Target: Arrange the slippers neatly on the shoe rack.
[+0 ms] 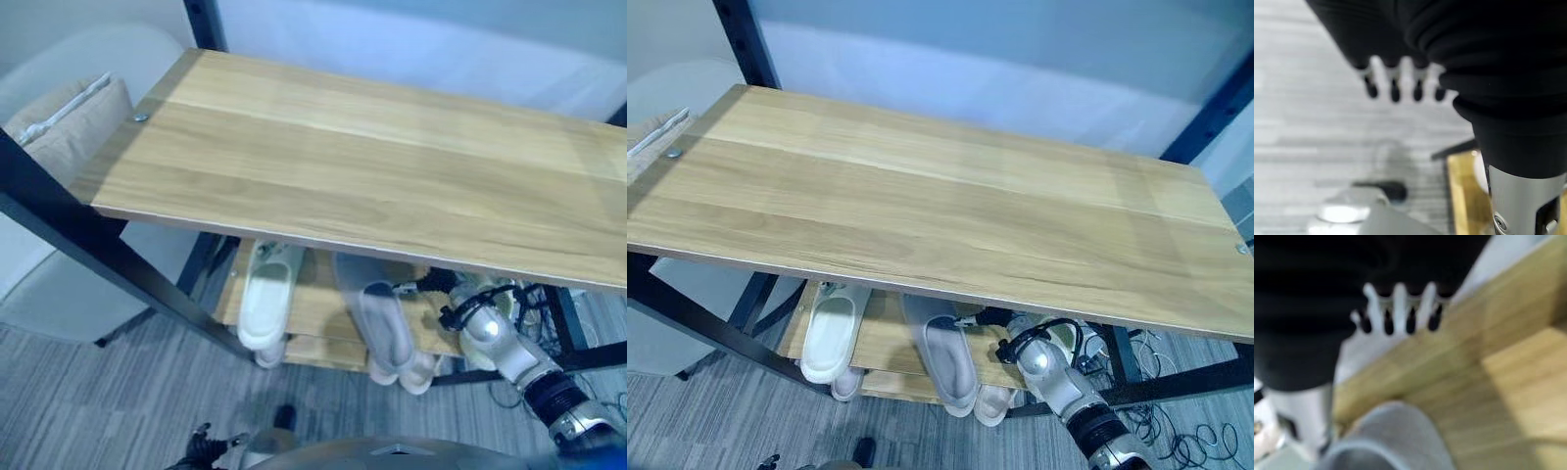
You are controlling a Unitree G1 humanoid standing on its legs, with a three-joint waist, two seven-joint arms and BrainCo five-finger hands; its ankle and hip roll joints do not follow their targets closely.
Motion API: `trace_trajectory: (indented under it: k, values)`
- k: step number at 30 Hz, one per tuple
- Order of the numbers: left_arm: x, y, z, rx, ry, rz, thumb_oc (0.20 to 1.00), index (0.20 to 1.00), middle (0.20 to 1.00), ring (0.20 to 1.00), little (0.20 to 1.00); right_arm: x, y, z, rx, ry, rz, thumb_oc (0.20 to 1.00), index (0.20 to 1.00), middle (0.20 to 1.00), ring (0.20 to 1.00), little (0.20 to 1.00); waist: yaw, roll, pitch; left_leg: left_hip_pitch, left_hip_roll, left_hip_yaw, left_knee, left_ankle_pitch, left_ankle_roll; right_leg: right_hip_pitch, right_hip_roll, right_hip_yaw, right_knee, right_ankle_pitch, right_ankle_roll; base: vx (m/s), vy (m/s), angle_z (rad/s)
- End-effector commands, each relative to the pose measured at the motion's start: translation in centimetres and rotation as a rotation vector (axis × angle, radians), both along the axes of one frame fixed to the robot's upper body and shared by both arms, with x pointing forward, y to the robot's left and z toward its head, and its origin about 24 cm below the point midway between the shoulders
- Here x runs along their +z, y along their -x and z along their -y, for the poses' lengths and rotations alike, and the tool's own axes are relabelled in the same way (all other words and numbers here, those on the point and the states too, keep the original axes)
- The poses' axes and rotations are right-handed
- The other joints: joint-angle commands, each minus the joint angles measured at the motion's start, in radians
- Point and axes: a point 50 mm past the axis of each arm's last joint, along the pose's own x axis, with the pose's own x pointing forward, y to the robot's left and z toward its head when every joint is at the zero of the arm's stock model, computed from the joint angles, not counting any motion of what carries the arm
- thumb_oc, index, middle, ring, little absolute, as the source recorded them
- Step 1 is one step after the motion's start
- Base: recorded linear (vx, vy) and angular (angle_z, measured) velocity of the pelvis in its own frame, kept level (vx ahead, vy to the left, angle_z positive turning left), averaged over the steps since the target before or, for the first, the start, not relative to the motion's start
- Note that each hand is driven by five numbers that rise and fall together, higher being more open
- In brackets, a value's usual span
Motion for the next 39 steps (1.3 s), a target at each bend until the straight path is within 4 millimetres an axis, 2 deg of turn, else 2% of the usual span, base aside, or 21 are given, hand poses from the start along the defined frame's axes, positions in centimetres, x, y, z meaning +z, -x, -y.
trace_trajectory:
  k: [1,3,12,17,18,19,20,30,39]
  values:
    - [0.1,-0.8,-0.6,0.059,-0.006,0.007,1.000,1.000,1.000,1.000,1.000,0.4,-0.3,-1.4,0.048,-0.009,0.038,1.000,1.000,1.000,1.000,1.000,0.036,0.007,-0.052,-0.044,0.045,0.004,0.006,0.008,-0.034,-0.032,-0.075,0.021,0.132,0.031,0.087,0.04,-0.007,0.12]
    - [0.2,-0.6,-0.8,0.068,-0.007,0.001,1.000,1.000,1.000,1.000,1.000,-0.4,-0.4,-1.8,0.043,-0.013,0.005,1.000,1.000,1.000,1.000,1.000,0.045,0.003,-0.049,-0.049,0.045,0.000,0.006,0.010,-0.034,-0.033,-0.072,0.018,0.130,0.032,0.086,0.04,-0.010,0.07]
    - [0.2,0.1,-1.3,0.090,-0.017,-0.011,1.000,1.000,1.000,1.000,1.000,-1.5,-0.1,-2.2,0.034,-0.012,-0.033,1.000,1.000,1.000,1.000,1.000,0.055,-0.001,-0.041,-0.060,0.043,-0.015,0.006,0.011,-0.035,-0.034,-0.071,0.006,0.131,0.030,0.085,0.01,-0.005,0.03]
    - [0.0,0.6,-0.9,0.100,-0.005,-0.025,1.000,1.000,1.000,1.000,1.000,-3.1,0.4,-2.3,0.022,-0.007,-0.105,1.000,1.000,1.000,1.000,1.000,0.053,0.003,-0.047,-0.056,0.041,-0.015,0.006,0.007,-0.034,-0.029,-0.073,0.003,0.126,0.032,0.085,0.01,0.000,0.00]
    - [0.0,0.7,-0.7,0.098,-0.001,-0.029,1.000,1.000,1.000,1.000,1.000,-4.1,0.6,-2.2,0.009,0.005,-0.148,1.000,1.000,1.000,1.000,1.000,0.054,0.005,-0.049,-0.056,0.041,-0.015,0.006,0.006,-0.035,-0.027,-0.073,0.002,0.123,0.032,0.085,0.00,0.000,0.00]
    - [0.0,0.7,-0.8,0.098,-0.001,-0.029,1.000,1.000,1.000,1.000,1.000,-4.1,0.6,-2.3,0.009,0.004,-0.148,0.520,0.520,0.520,0.520,0.520,0.054,0.005,-0.049,-0.056,0.041,-0.016,0.006,0.006,-0.035,-0.027,-0.073,0.001,0.123,0.032,0.085,0.00,0.000,0.00]
    - [0.0,0.7,-0.7,0.091,-0.004,-0.030,1.000,1.000,1.000,1.000,1.000,-4.8,0.7,-2.2,-0.002,0.015,-0.174,0.200,0.200,0.200,0.200,0.200,0.056,0.007,-0.050,-0.055,0.040,-0.016,0.006,0.006,-0.035,-0.025,-0.073,0.000,0.120,0.032,0.085,0.00,0.000,0.00]
    - [0.0,0.9,-0.8,0.083,-0.013,-0.044,1.000,1.000,1.000,1.000,1.000,-4.3,0.4,-2.2,-0.012,-0.001,-0.148,0.200,0.200,0.200,0.200,0.200,0.047,0.009,-0.056,-0.050,0.040,-0.015,0.006,0.004,-0.036,-0.022,-0.071,0.005,0.113,0.035,0.084,0.00,0.002,0.00]
    - [0.0,0.5,-0.7,0.073,-0.020,-0.028,1.000,1.000,1.000,1.000,1.000,-1.8,0.6,-1.4,-0.047,-0.071,-0.025,0.200,0.200,0.200,0.200,0.200,0.020,0.003,-0.054,-0.039,0.045,0.006,0.006,0.001,-0.033,-0.033,-0.071,0.033,0.111,0.060,0.087,-0.04,0.034,-0.03]
